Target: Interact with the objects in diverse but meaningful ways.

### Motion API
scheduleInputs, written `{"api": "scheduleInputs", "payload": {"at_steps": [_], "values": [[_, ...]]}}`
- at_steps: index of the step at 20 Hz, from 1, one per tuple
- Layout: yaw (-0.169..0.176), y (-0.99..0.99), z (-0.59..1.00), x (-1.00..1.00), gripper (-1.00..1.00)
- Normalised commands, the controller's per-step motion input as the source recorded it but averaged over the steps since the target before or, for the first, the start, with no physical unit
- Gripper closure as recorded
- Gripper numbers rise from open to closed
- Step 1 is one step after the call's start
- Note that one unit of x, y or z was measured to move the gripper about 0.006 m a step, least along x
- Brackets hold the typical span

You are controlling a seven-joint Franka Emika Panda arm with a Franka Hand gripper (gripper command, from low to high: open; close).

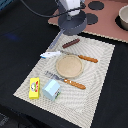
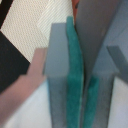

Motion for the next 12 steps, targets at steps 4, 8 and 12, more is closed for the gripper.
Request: {"api": "scheduleInputs", "payload": {"at_steps": [4,8,12], "values": [[-0.062,0.29,0.19,0.49,1.0],[-0.138,0.22,0.13,0.4,1.0],[-0.057,0.37,0.26,0.57,1.0]]}}
